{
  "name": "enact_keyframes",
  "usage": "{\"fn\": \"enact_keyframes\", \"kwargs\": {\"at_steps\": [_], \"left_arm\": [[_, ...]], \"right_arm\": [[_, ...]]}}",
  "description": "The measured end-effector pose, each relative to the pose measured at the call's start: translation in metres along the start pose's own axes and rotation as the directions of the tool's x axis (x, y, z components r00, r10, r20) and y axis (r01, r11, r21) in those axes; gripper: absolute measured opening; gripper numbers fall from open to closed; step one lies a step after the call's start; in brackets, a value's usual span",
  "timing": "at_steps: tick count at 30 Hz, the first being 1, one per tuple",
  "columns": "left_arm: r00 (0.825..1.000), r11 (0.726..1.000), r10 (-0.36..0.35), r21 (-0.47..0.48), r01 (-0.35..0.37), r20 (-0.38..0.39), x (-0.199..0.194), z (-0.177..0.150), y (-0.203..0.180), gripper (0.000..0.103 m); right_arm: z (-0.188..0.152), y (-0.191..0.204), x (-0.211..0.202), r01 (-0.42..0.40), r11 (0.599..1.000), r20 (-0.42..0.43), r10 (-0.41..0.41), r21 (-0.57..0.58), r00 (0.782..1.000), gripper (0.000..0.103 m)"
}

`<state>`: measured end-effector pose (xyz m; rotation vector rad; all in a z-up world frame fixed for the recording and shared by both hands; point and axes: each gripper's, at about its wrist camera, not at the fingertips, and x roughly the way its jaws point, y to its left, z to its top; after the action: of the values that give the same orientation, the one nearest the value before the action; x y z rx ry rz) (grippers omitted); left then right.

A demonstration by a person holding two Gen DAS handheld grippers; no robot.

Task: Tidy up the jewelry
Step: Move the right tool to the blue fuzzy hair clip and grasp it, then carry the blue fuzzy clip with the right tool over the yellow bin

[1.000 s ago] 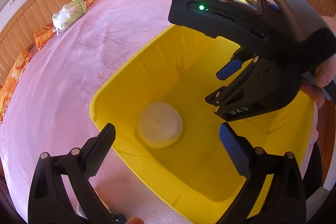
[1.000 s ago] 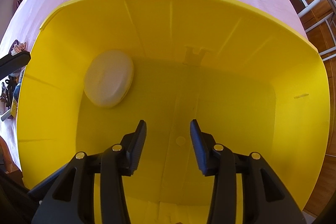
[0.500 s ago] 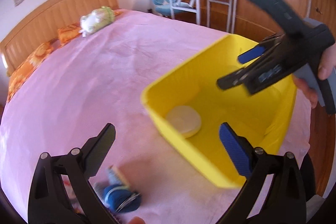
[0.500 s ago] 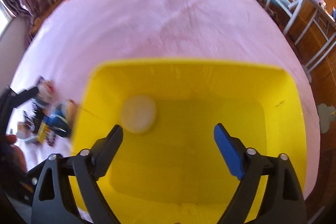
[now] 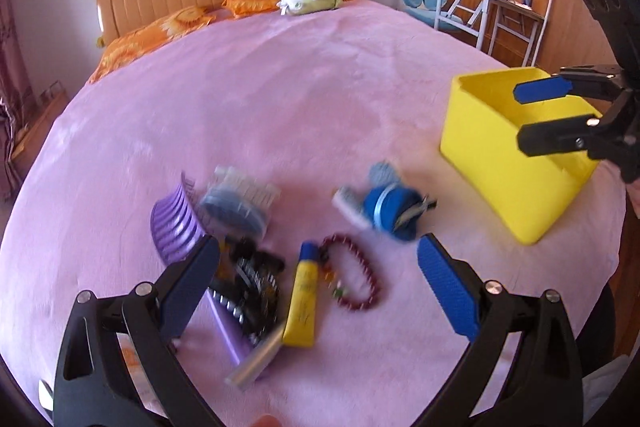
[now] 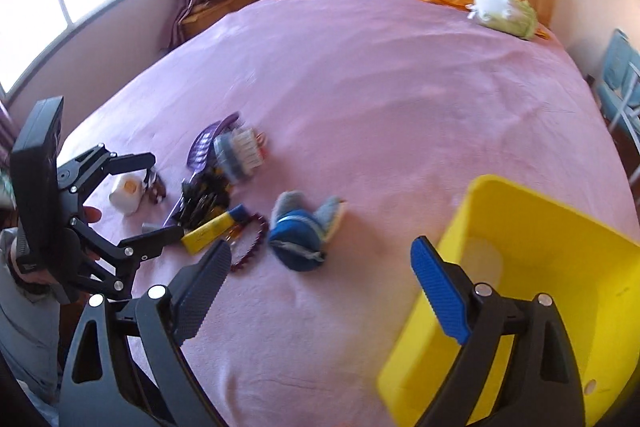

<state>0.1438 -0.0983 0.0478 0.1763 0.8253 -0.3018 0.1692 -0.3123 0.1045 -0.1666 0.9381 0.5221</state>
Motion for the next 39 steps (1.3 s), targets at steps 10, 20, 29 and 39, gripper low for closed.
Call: {"fn": "enact_keyframes", "kwargs": {"at_steps": [10,20,29,39], "left_arm": [[0.999,0.999,-0.05,0.001,0.05,-0.023,0.028,-0.051,0.008,0.097],[0.999,0.996,-0.041,-0.08,0.04,-0.012,0.043,-0.057,0.022,0.097],[0.999,0.993,-0.049,-0.104,0.048,-0.011,0.059,-0.048,0.032,0.097],[0.999,0.993,-0.044,-0.112,0.041,-0.025,0.068,-0.046,0.034,0.097]], "right_arm": [[-0.036,0.046,0.094,0.038,0.998,-0.06,-0.041,-0.04,0.997,0.092],[-0.036,0.019,0.159,0.103,0.991,-0.077,-0.096,0.082,0.992,0.07],[-0.037,0.021,0.168,0.106,0.993,-0.094,-0.101,0.048,0.99,0.058],[-0.04,0.027,0.17,0.129,0.992,-0.1,-0.127,0.014,0.987,0.055]]}}
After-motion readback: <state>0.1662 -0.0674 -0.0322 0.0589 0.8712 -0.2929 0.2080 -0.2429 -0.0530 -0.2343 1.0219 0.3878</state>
